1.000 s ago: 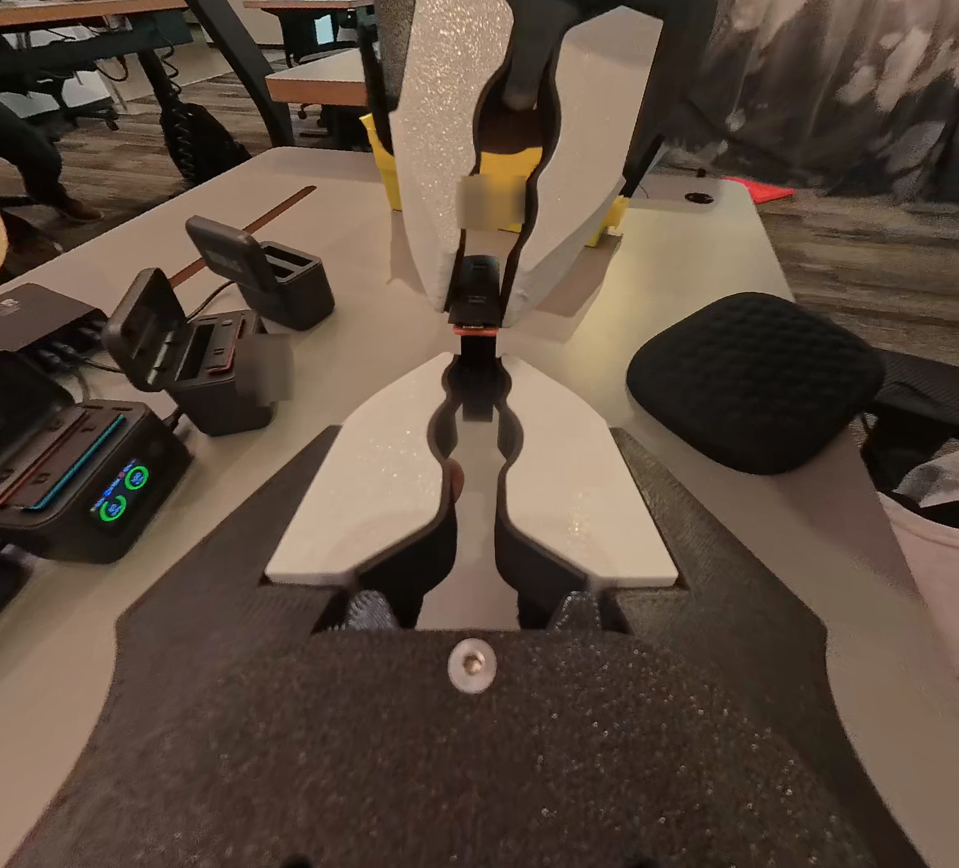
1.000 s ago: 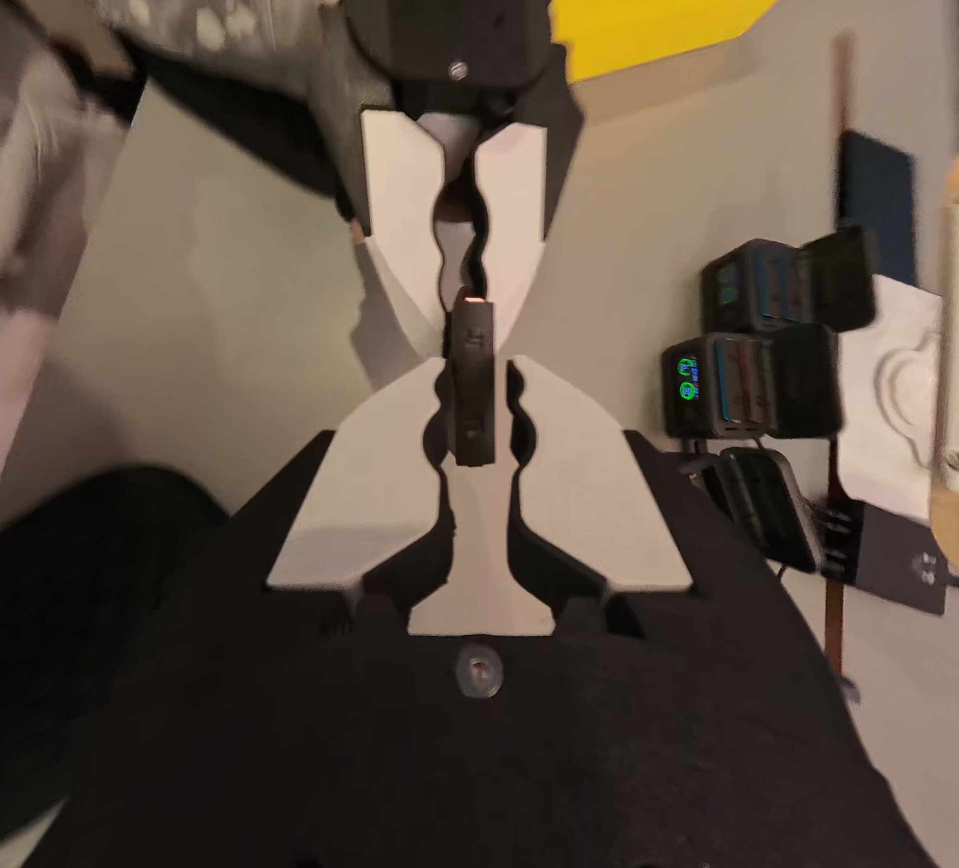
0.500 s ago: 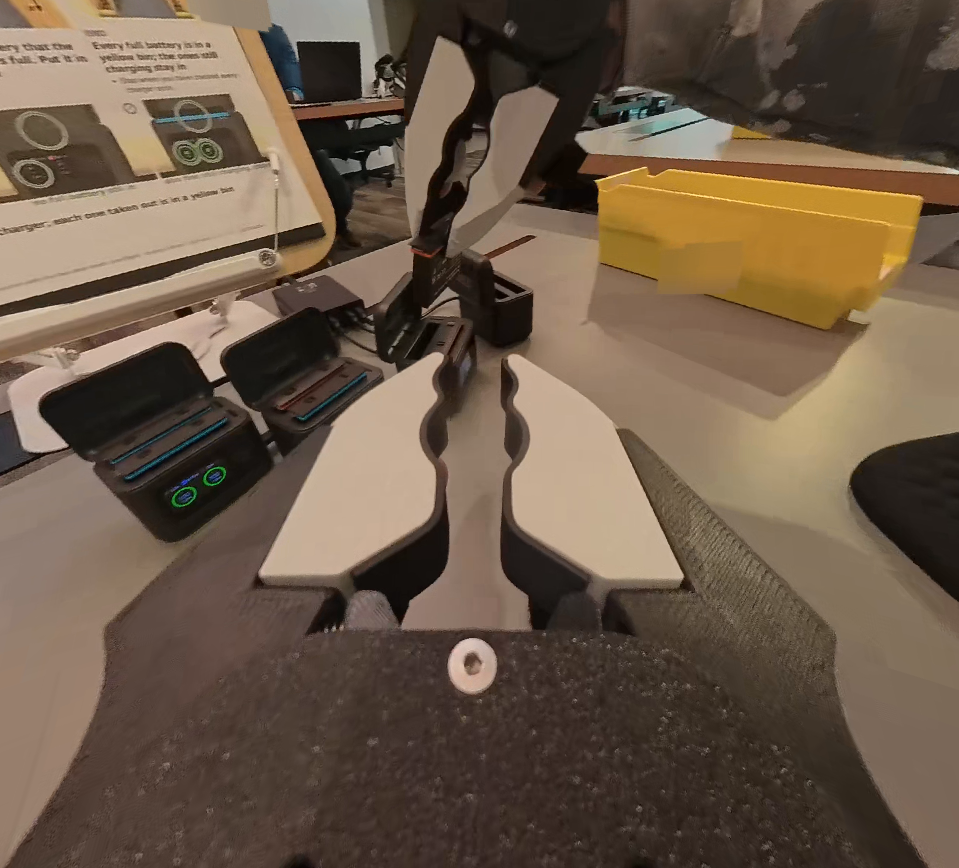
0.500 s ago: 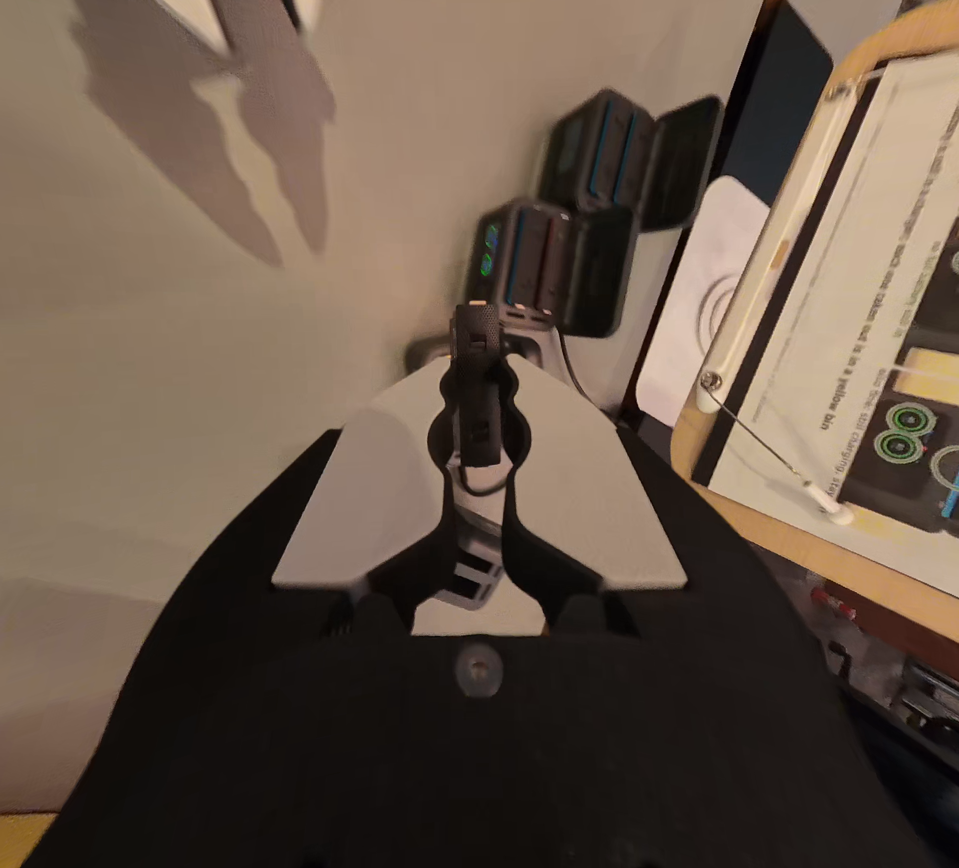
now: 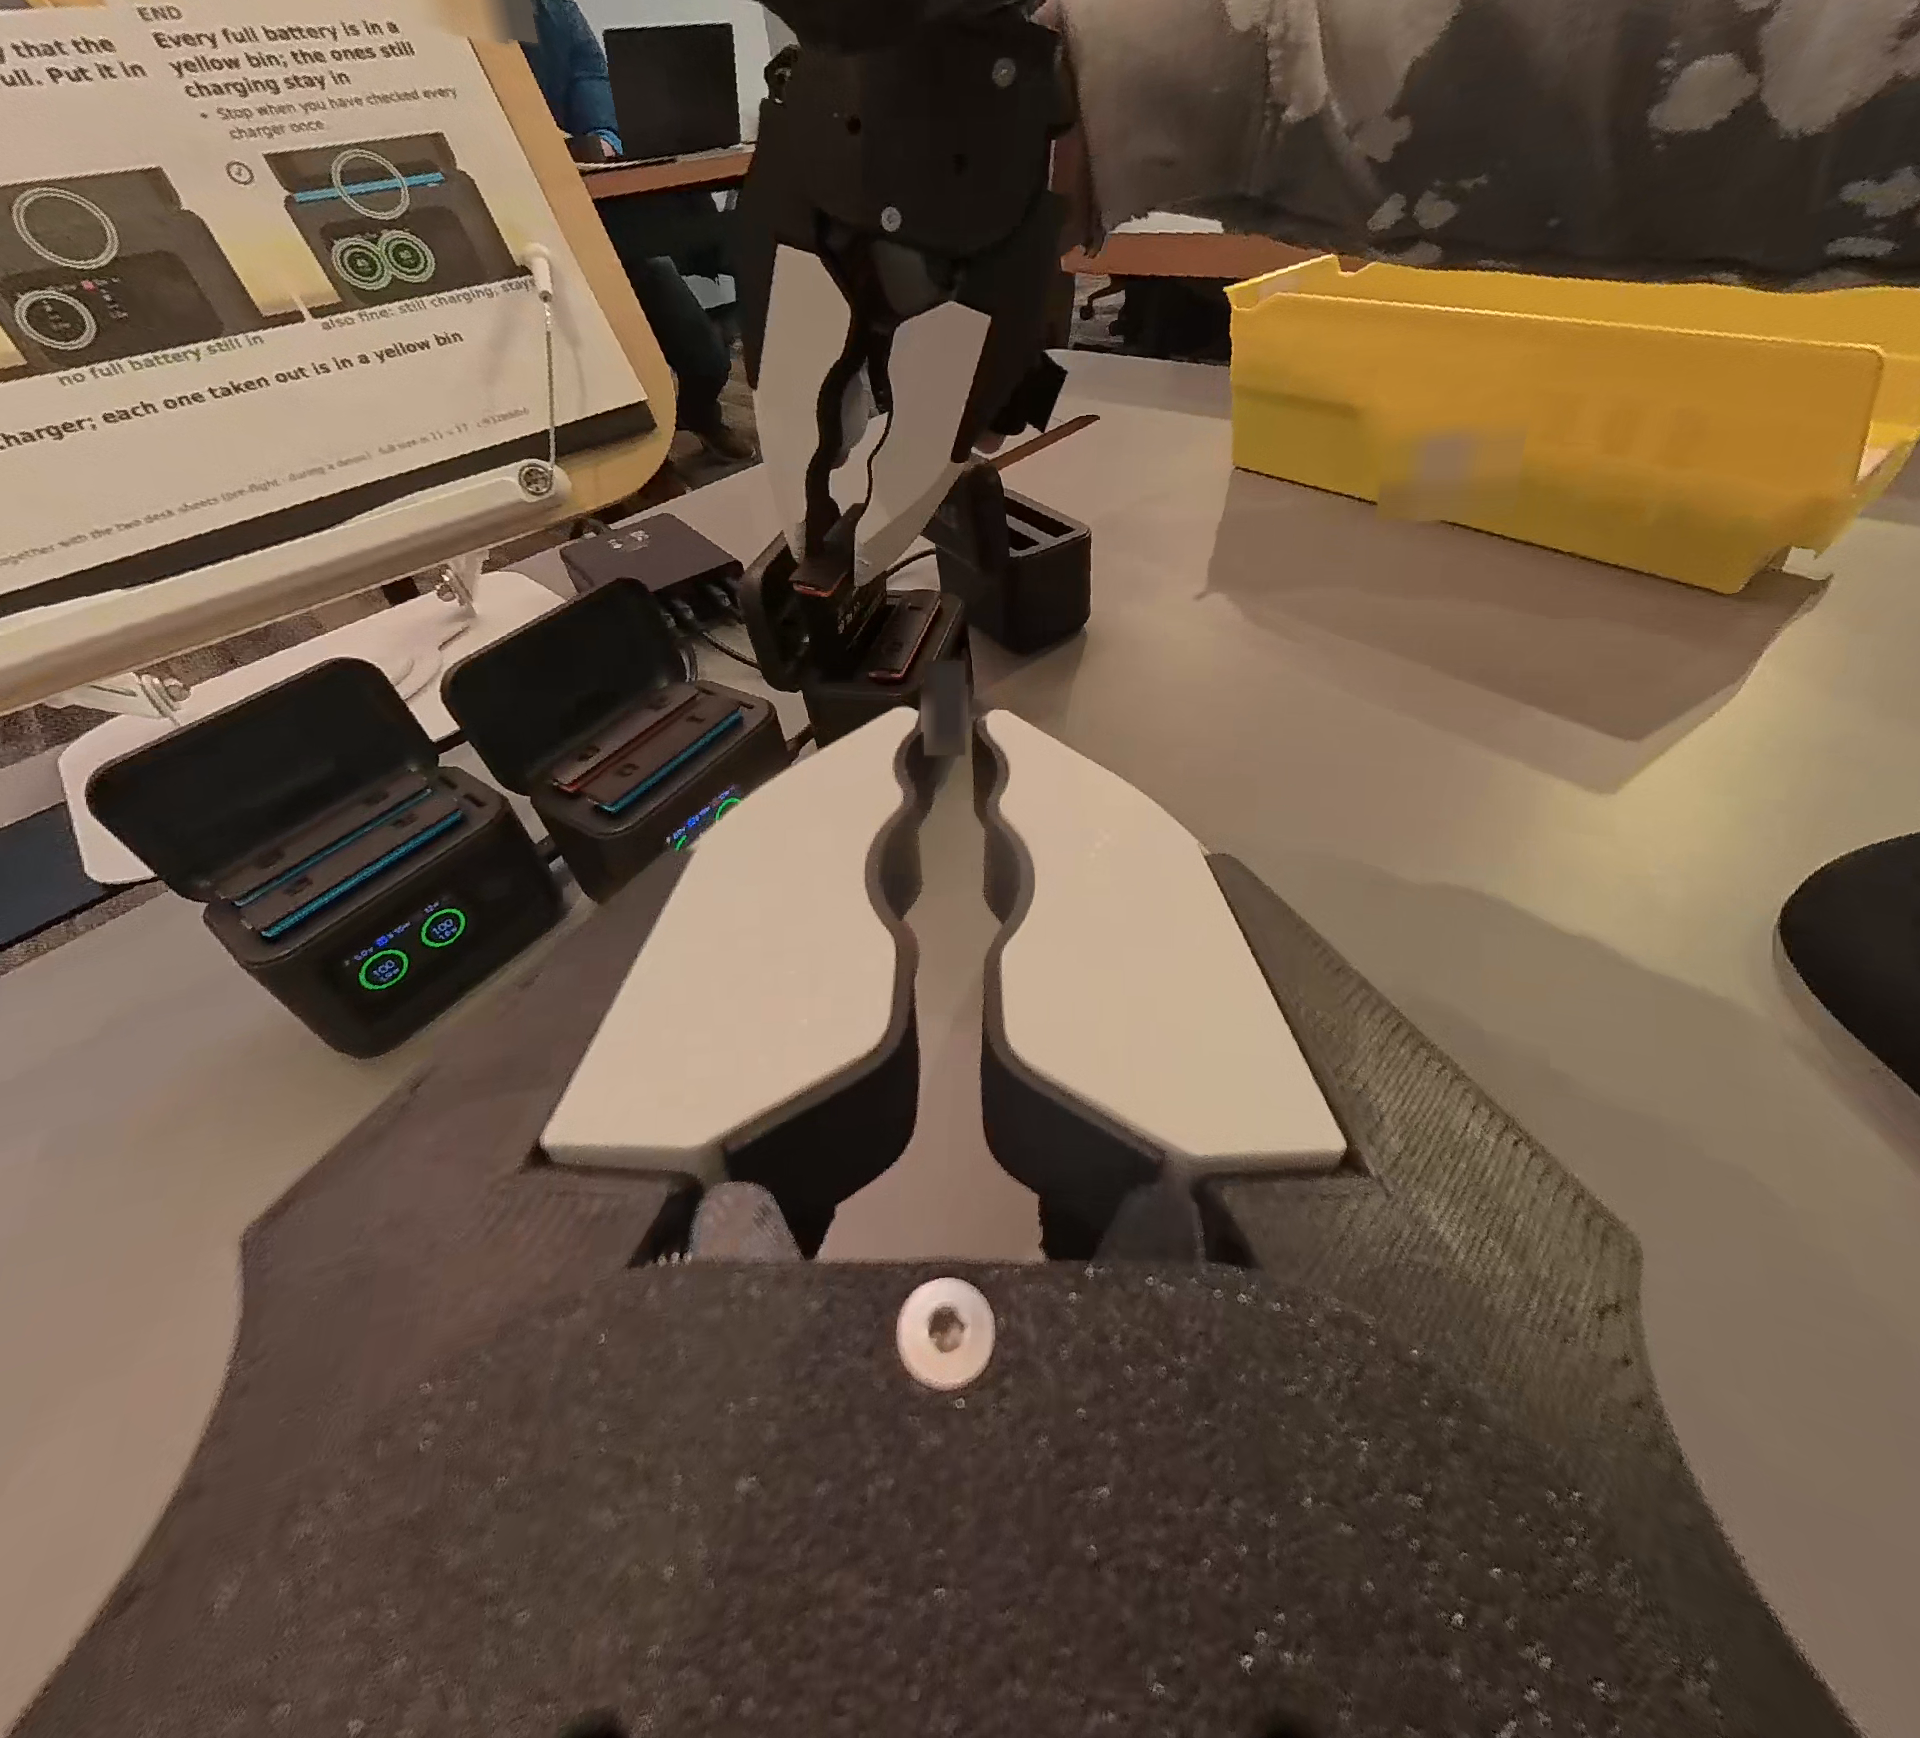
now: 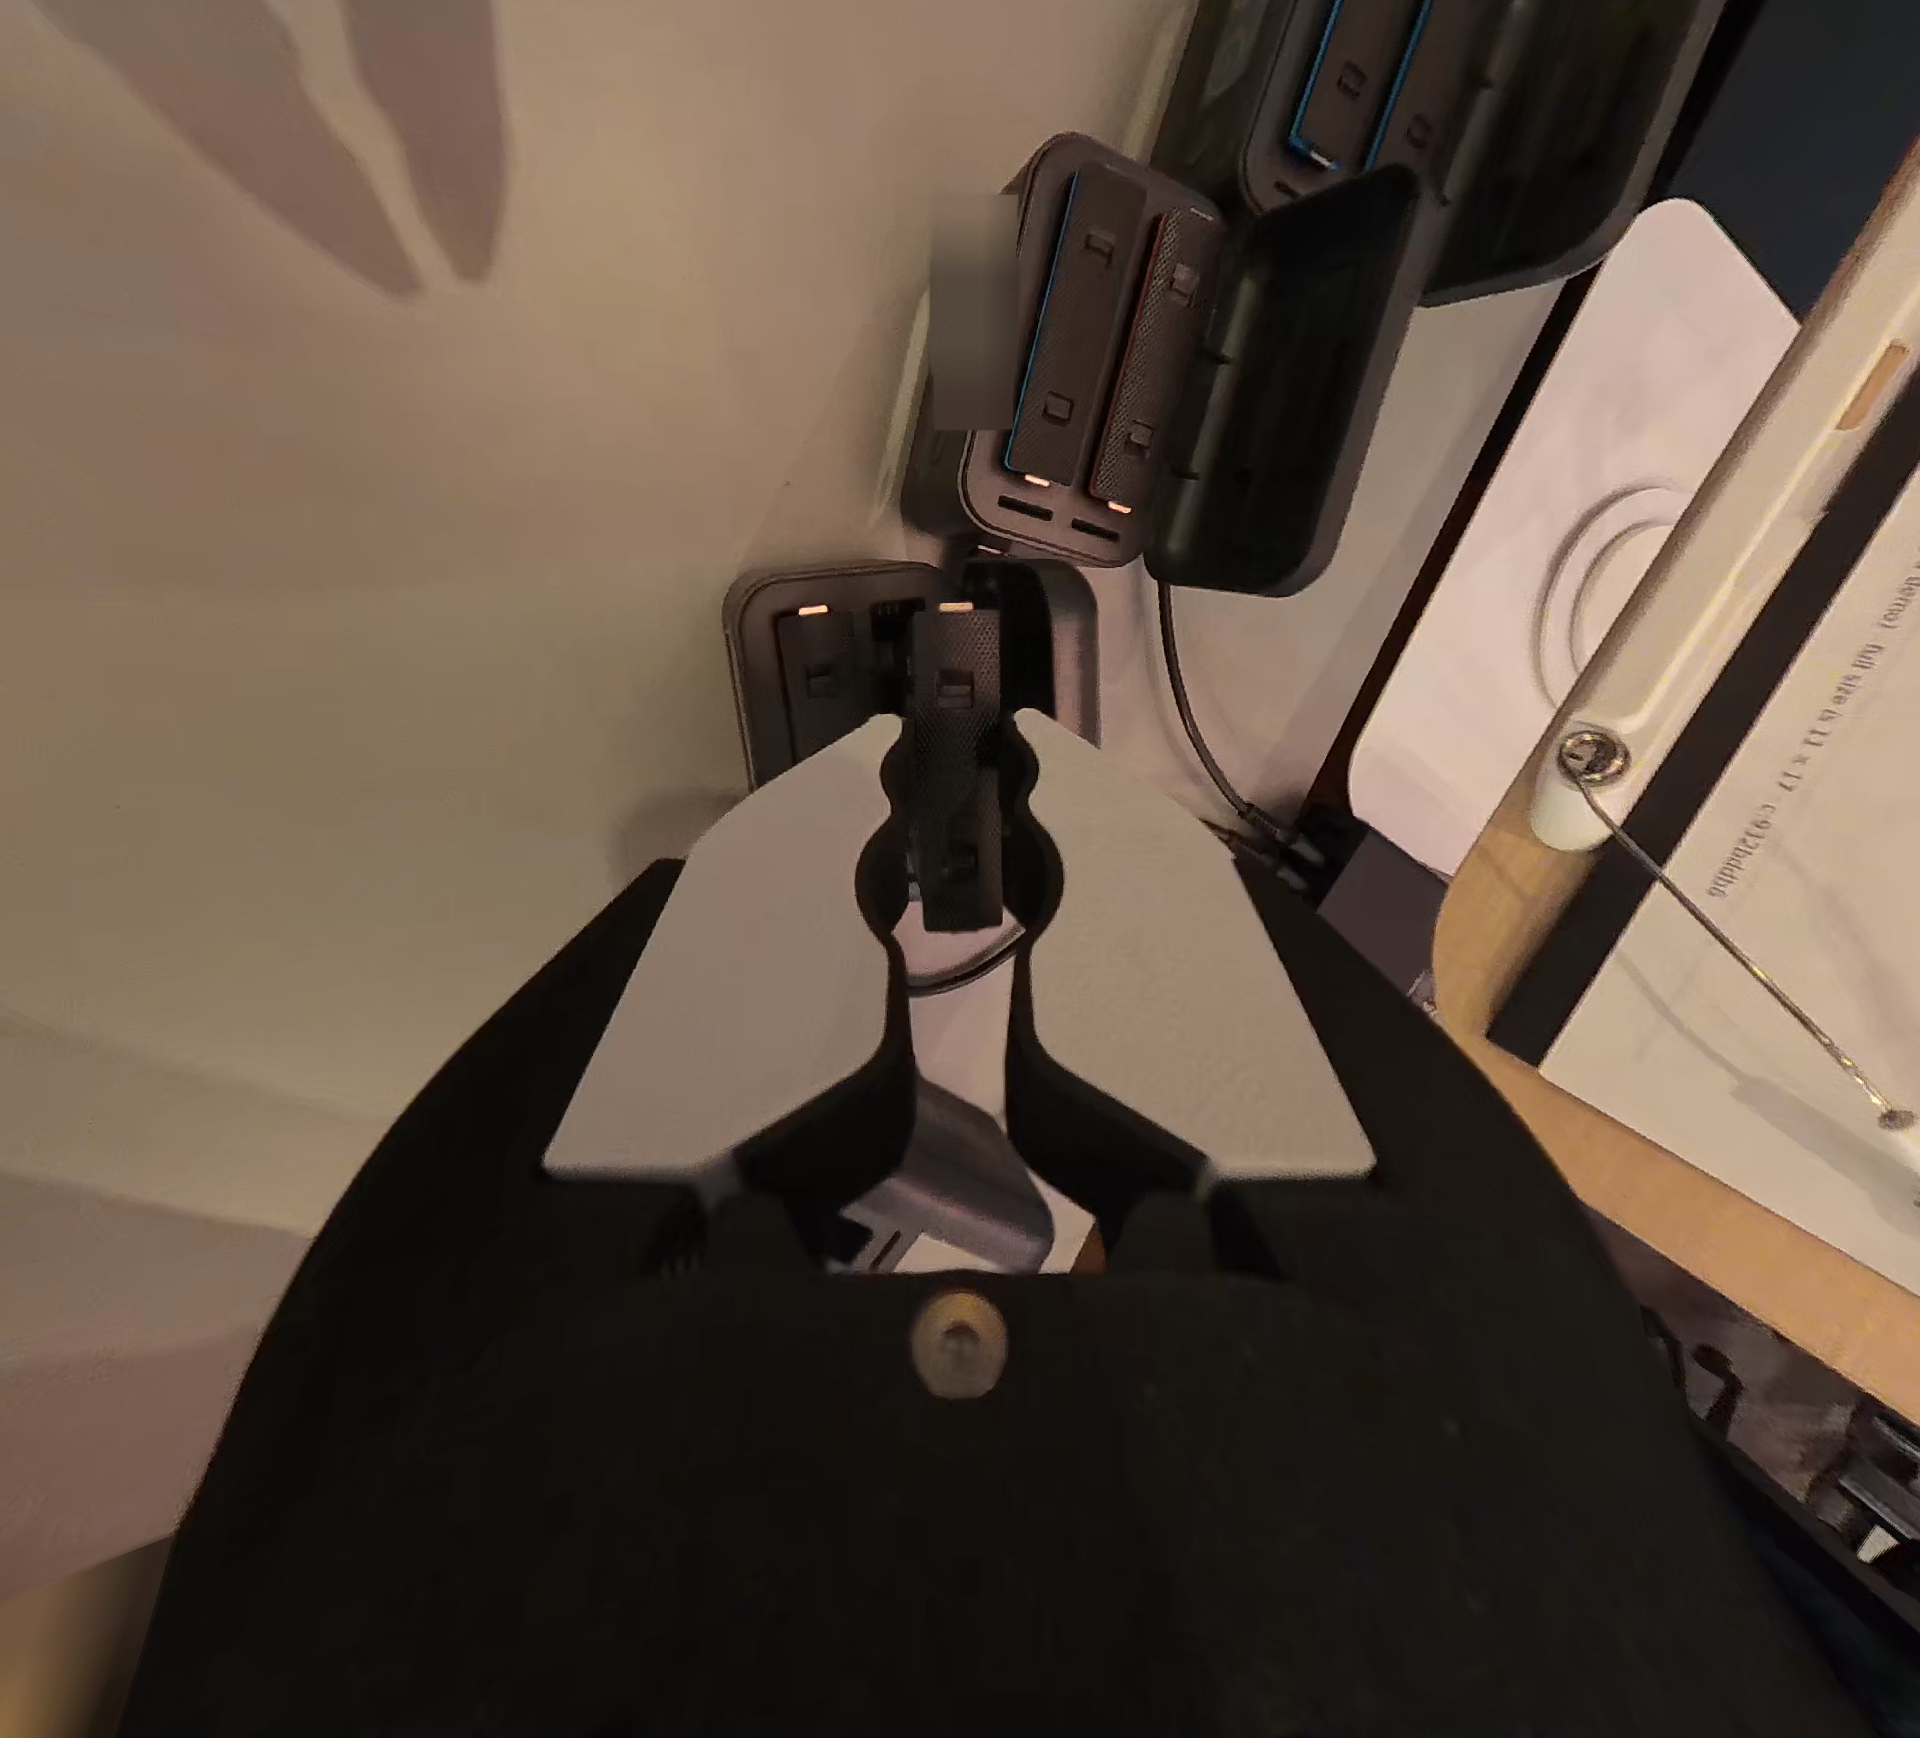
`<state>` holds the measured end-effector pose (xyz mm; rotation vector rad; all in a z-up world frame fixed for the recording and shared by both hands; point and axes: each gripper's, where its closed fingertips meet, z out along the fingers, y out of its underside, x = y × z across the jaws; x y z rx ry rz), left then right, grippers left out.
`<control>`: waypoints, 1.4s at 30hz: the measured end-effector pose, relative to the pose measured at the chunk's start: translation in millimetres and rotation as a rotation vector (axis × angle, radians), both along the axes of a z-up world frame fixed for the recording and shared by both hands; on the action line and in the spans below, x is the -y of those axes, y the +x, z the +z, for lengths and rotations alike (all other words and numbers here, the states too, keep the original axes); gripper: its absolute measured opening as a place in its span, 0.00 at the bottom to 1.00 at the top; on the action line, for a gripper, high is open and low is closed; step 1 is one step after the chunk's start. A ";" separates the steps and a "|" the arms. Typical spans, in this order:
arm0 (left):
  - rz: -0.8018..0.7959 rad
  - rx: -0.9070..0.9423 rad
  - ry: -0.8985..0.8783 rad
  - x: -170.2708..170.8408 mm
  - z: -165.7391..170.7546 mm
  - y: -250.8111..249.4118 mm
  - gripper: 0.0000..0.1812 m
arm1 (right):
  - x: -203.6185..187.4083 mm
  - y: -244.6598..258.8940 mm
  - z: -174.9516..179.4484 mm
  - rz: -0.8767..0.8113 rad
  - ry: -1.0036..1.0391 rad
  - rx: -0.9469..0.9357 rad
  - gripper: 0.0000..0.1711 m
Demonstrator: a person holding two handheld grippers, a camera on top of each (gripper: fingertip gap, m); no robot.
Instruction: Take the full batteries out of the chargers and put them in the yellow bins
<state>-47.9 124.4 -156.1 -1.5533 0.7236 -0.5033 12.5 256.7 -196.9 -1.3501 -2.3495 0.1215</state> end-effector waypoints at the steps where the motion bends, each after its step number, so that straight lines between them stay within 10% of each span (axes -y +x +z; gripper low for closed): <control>1: -0.003 -0.006 0.003 0.3 -0.7 0.6 0.03 | 0.2 -0.9 -0.2 0.001 -0.011 -0.006 0.08; 42: -0.006 -0.078 -0.070 -7.1 -27.3 3.6 0.01 | -4.2 0.8 -23.3 -0.056 -0.085 0.229 0.00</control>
